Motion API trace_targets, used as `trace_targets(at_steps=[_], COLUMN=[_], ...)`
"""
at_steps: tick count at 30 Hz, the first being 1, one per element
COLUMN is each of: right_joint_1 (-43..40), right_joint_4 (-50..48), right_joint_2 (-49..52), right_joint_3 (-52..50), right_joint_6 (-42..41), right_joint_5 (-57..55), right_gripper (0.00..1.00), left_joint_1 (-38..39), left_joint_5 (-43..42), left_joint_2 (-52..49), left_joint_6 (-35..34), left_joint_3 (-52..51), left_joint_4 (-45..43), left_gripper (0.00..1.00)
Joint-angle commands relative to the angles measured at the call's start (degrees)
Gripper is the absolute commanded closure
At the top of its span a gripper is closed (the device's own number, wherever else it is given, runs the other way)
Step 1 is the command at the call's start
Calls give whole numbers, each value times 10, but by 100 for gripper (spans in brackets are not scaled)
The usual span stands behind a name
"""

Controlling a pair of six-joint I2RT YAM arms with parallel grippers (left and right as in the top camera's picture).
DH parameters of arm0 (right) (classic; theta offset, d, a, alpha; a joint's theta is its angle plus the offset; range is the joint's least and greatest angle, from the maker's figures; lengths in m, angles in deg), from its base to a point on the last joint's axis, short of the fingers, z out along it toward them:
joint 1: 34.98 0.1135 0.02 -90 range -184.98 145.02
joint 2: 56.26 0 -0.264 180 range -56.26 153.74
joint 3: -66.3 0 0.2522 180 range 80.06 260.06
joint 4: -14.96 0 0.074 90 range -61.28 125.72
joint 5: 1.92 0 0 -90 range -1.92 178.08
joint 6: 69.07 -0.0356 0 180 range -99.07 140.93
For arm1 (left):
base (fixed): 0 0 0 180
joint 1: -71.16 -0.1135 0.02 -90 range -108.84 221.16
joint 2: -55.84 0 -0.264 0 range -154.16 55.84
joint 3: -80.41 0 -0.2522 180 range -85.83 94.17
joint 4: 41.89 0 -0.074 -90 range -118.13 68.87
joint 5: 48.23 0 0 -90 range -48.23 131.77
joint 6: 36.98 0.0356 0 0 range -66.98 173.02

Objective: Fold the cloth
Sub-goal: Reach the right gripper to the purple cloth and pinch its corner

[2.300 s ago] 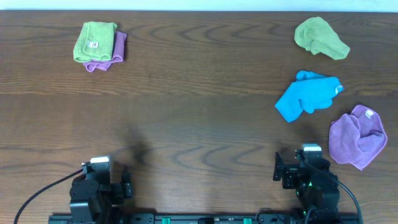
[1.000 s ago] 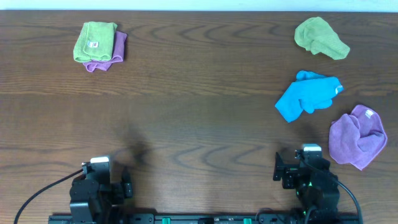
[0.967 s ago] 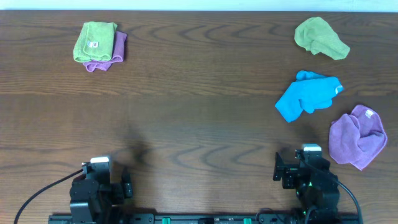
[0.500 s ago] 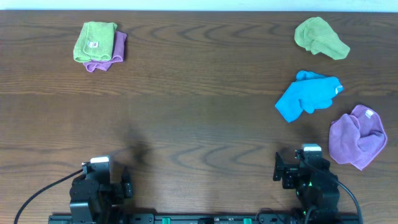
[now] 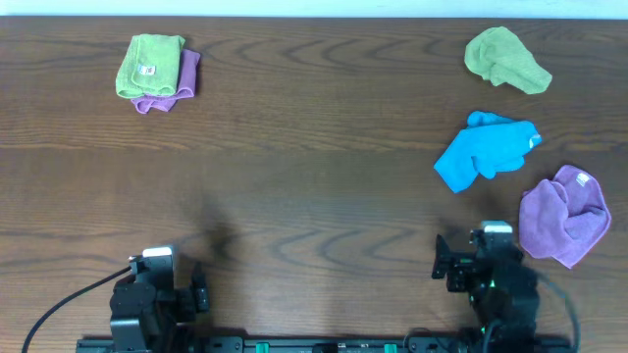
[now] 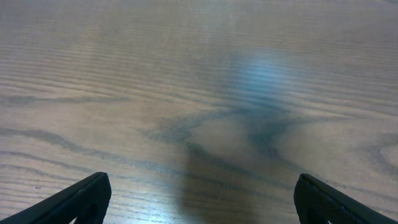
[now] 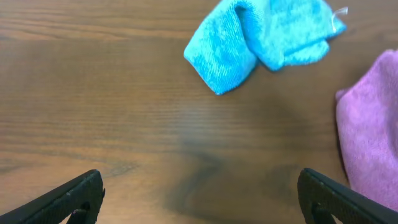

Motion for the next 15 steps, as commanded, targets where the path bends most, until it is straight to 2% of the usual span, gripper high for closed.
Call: trace_targets(at_steps=[1,5,11,15], right_joint_1=[-6,-7,-8,-36], right_joint_4=[1,52,249,293], right_joint_2=[84,236,468,583], right_joint_3=[99,259,516,610], right_joint_6=[-50,-56,-192,-218], right_joint_5=[-5,-20,-129,-137], right_gripper=[1,1,1,1], left_joint_1=[3,3,3,3], left_joint_5=[6,6,6,6], left_joint_2=[3,3,3,3], left_joint_6=[8,8,8,8], left_joint_3=[-5,-5,-5,-5], left_joint_4=[6,6,6,6], left_gripper=[5,5,5,5])
